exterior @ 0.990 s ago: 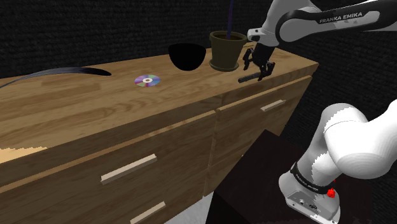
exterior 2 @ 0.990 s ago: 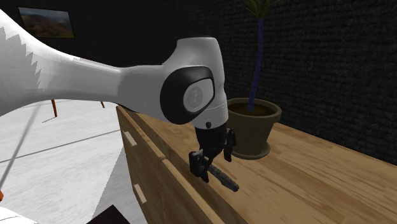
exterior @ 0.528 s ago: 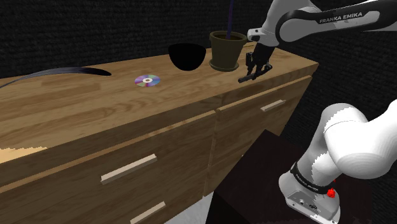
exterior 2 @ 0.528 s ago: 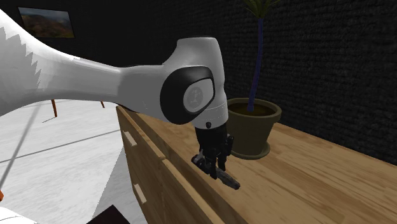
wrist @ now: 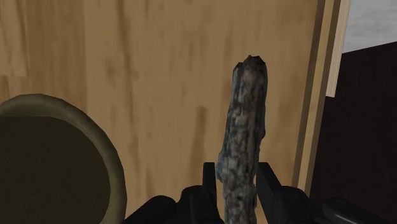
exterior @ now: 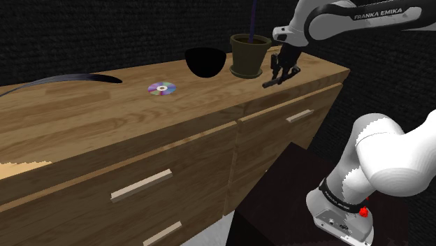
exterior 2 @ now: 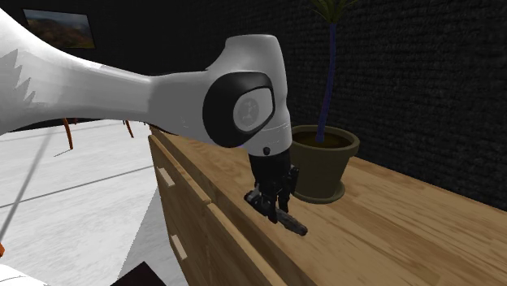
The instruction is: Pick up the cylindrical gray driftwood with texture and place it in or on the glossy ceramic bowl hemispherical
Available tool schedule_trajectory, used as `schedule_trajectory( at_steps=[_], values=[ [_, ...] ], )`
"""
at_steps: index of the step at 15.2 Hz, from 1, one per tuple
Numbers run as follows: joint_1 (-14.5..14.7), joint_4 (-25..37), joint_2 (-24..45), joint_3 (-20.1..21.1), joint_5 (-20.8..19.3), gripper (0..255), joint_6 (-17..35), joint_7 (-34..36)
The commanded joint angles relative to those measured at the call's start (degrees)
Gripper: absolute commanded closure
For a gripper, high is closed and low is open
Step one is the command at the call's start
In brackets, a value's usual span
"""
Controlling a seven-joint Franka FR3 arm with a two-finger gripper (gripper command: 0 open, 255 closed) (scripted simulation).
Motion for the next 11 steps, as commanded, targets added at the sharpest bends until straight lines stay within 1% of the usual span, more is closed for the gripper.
schedule_trajectory(
  at_steps=[1, 11],
  values=[
    [0.1, 1.3, -0.3, 0.6, 0.5, 255, -1.7, -0.2],
    [0.8, 8.4, -0.7, 3.0, 2.6, 255, -9.2, -1.1]
  ],
)
